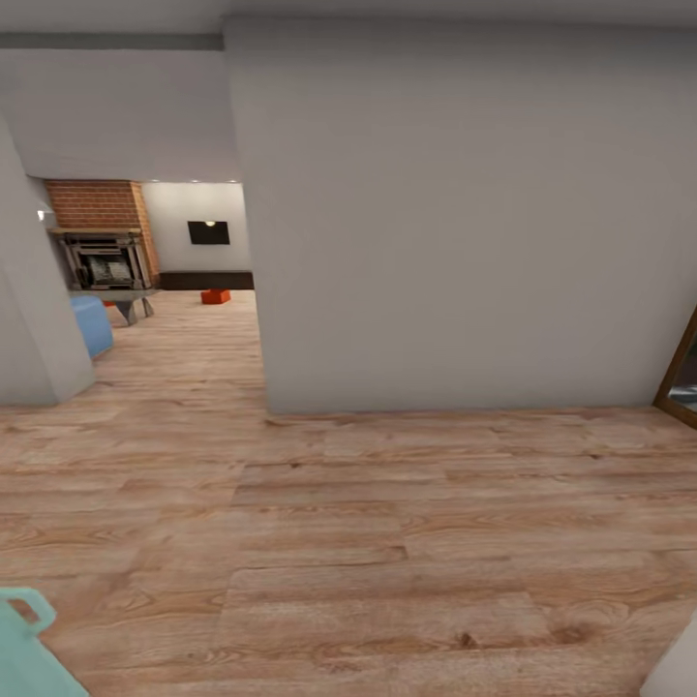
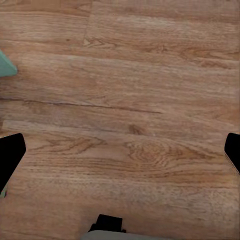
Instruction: Move the two storage containers from the living room to the garage. In the garage, place one container on the floor and stack the other container on top of it (either order is fine).
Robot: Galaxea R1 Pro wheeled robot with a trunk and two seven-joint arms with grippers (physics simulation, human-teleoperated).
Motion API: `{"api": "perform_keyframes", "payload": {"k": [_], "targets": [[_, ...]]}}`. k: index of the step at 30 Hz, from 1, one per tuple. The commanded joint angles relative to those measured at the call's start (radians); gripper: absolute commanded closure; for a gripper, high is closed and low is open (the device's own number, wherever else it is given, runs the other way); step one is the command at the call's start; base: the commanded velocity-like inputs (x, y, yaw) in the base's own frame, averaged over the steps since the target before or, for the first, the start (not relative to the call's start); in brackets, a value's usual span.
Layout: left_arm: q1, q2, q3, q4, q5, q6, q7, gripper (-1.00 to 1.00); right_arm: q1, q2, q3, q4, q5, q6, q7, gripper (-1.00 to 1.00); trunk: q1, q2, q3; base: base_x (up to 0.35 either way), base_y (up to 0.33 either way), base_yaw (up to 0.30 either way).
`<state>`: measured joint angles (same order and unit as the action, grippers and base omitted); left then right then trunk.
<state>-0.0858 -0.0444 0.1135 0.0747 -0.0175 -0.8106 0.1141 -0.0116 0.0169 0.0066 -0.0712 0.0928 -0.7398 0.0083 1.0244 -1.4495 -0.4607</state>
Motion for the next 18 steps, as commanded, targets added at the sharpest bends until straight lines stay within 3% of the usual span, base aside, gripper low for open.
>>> {"api": "perform_keyframes", "payload": {"k": [1,18], "targets": [[-0.002,0.0,0.004,0.004,-0.002,-0.005,0.002,-1.0,-0.001,0.0,0.0,0.001,0.004,-0.003,-0.001,-1.0,0.001,-0.001,-0.001,0.325,0.0,0.0],[-0.002,0.0,0.004,0.004,-0.002,-0.005,0.002,-1.0,-0.001,0.0,0.0,0.001,0.004,-0.003,-0.001,-1.0,0.001,-0.001,-0.001,0.325,0.0,0.0]]}}
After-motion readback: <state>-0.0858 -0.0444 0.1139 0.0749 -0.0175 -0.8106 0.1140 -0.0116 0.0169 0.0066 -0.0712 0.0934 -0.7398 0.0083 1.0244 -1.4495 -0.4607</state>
